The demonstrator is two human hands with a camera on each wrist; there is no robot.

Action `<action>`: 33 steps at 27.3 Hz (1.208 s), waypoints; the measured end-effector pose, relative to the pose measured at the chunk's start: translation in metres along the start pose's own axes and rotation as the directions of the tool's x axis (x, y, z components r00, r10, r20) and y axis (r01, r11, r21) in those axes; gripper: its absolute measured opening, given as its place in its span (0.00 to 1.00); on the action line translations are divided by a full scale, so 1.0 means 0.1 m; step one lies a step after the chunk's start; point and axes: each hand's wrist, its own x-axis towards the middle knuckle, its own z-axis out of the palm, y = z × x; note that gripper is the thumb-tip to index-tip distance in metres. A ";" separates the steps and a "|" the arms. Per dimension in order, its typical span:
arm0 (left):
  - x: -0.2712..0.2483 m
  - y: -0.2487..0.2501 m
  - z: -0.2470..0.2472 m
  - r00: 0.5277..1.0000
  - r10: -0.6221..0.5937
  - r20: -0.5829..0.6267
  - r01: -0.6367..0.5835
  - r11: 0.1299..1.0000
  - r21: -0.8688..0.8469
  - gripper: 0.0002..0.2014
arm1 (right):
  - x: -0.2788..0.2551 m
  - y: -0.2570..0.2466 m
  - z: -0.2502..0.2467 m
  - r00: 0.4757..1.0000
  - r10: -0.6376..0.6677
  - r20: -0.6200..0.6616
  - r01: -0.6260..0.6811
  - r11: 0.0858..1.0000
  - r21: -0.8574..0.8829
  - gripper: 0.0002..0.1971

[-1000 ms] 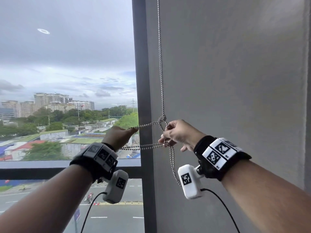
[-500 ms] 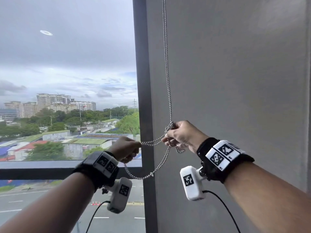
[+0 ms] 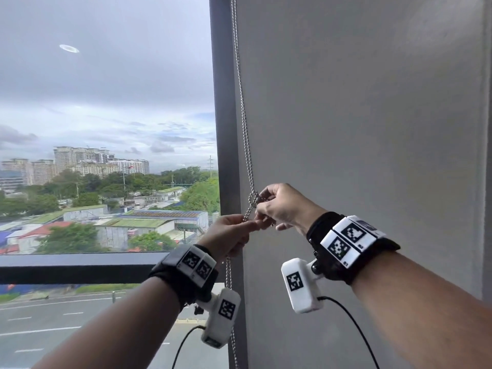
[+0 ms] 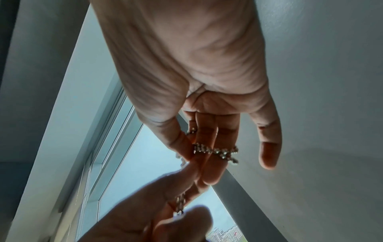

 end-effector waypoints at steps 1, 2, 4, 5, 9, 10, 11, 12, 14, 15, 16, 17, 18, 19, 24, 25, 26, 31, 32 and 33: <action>-0.02 -0.04 0.01 1.000 0.007 0.009 -0.007 1.000 -0.003 0.09 | 0.00 -0.01 -0.03 1.000 -0.015 -0.005 0.015 1.000 -0.015 0.10; -0.05 -0.07 0.03 1.000 0.023 0.009 -0.023 0.999 -0.031 0.10 | 0.00 -0.02 -0.05 0.999 -0.033 -0.011 0.033 0.999 -0.025 0.13; -0.04 -0.08 0.06 0.997 0.063 -0.033 -0.067 0.988 -0.139 0.11 | 0.01 -0.07 -0.08 0.997 -0.074 -0.017 0.074 0.996 -0.045 0.15; -0.03 -0.06 0.07 0.994 0.085 -0.062 -0.096 0.976 -0.194 0.11 | 0.02 -0.10 -0.08 0.995 -0.098 -0.018 0.097 0.994 -0.053 0.15; 0.00 0.03 0.10 0.973 0.183 -0.144 -0.210 0.957 -0.200 0.10 | 0.05 -0.19 -0.11 0.975 -0.214 -0.062 0.213 0.977 -0.034 0.17; -0.01 0.03 0.11 0.966 0.207 -0.155 -0.232 0.959 -0.164 0.11 | 0.08 -0.20 -0.12 0.966 -0.244 -0.080 0.241 0.969 -0.048 0.19; -0.02 0.02 0.12 0.961 0.223 -0.161 -0.246 0.959 -0.139 0.11 | 0.10 -0.20 -0.13 0.956 -0.276 -0.097 0.269 0.960 -0.080 0.20; -0.04 0.01 0.13 0.960 0.228 -0.161 -0.250 0.959 -0.135 0.11 | 0.12 -0.21 -0.14 0.943 -0.313 -0.113 0.299 0.946 -0.128 0.22; -0.06 -0.01 0.15 0.969 0.201 -0.142 -0.224 0.960 -0.168 0.12 | 0.14 -0.19 -0.14 0.902 -0.404 -0.153 0.364 0.901 -0.234 0.24; -0.08 -0.01 0.17 0.975 0.183 -0.127 -0.205 0.960 -0.190 0.13 | 0.14 -0.18 -0.14 0.873 -0.456 -0.175 0.402 0.874 -0.271 0.25; -0.09 -0.01 0.18 0.978 0.175 -0.115 -0.196 0.959 -0.204 0.13 | 0.14 -0.17 -0.13 0.838 -0.510 -0.193 0.446 0.845 -0.294 0.26; -0.10 -0.02 0.20 0.979 0.173 -0.111 -0.193 0.960 -0.203 0.14 | 0.14 -0.15 -0.12 0.803 -0.560 -0.203 0.490 0.815 -0.310 0.26; -0.11 -0.03 0.22 0.978 0.174 -0.115 -0.194 0.961 -0.197 0.13 | 0.14 -0.13 -0.11 0.769 -0.605 -0.204 0.531 0.784 -0.323 0.25; -0.13 -0.05 0.24 0.976 0.180 -0.125 -0.201 0.962 -0.187 0.13 | 0.14 -0.11 -0.11 0.747 -0.633 -0.204 0.554 0.762 -0.335 0.23; -0.24 -0.17 0.35 0.970 0.209 -0.126 -0.232 0.950 -0.209 0.11 | 0.16 -0.10 -0.15 0.786 -0.577 -0.222 0.504 0.806 -0.309 0.10; -0.25 -0.19 0.37 0.975 0.189 -0.117 -0.212 0.950 -0.229 0.11 | 0.16 -0.11 -0.15 0.798 -0.557 -0.230 0.485 0.820 -0.304 0.06; -0.26 -0.22 0.39 0.979 0.171 -0.109 -0.193 0.950 -0.244 0.11 | 0.15 -0.12 -0.15 0.806 -0.541 -0.241 0.469 0.832 -0.296 0.01; -0.28 -0.24 0.46 0.982 0.163 -0.090 -0.181 0.954 -0.238 0.11 | 0.15 -0.14 -0.13 0.889 -0.394 -0.233 0.355 0.915 -0.192 0.20; -0.28 -0.26 0.47 0.985 0.155 -0.074 -0.168 0.958 -0.232 0.11 | 0.16 -0.13 -0.13 0.893 -0.386 -0.232 0.352 0.920 -0.175 0.21; -0.28 -0.28 0.48 0.989 0.141 -0.051 -0.149 0.964 -0.220 0.11 | 0.17 -0.13 -0.13 0.896 -0.376 -0.234 0.346 0.924 -0.159 0.21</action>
